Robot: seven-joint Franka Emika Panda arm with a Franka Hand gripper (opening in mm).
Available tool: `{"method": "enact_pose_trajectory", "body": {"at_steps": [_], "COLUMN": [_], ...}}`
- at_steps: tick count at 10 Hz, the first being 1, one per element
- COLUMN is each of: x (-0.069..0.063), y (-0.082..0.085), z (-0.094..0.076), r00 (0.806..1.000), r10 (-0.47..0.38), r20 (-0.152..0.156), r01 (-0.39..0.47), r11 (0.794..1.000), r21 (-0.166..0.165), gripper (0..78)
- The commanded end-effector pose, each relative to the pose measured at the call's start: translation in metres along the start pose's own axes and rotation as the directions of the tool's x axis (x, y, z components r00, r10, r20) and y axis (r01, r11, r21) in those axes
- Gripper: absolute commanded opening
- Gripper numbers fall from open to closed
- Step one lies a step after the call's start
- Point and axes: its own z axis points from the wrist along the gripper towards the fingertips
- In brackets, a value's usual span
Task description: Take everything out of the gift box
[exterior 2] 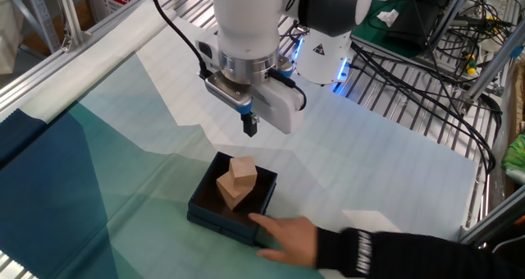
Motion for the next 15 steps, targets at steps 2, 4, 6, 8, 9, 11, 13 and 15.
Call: {"method": "enact_pose_trajectory", "body": {"at_steps": [2, 4, 6, 8, 9, 11, 13, 15], "x": [-0.0006, -0.0006, -0.0006, -0.0006, -0.0006, -0.0006, -0.0006, -0.0006], "y": [0.0006, 0.0006, 0.0006, 0.0006, 0.0006, 0.0006, 0.0006, 0.0006], "z": [-0.0007, -0.0006, -0.0006, -0.0006, -0.0006, -0.0006, -0.0006, -0.0006], "r00": [1.0, 1.0, 1.0, 0.999, 0.999, 0.999, 0.999, 0.999], "r10": [0.002, 0.006, 0.007, 0.035, 0.036, 0.031, 0.034, 0.031], "r20": [-0.002, 0.004, 0.012, 0.015, 0.015, 0.007, 0.011, 0.013], "r01": [-0.002, -0.006, -0.008, -0.036, -0.037, -0.031, -0.035, -0.032], "r11": [0.999, 0.998, 0.998, 0.997, 0.997, 0.998, 0.998, 0.998], "r21": [0.037, 0.055, 0.061, 0.062, 0.063, 0.06, 0.056, 0.054], "gripper": [0.0, 0.0, 0.0, 0.0, 0.0, 0.0, 0.0, 0.0]}}
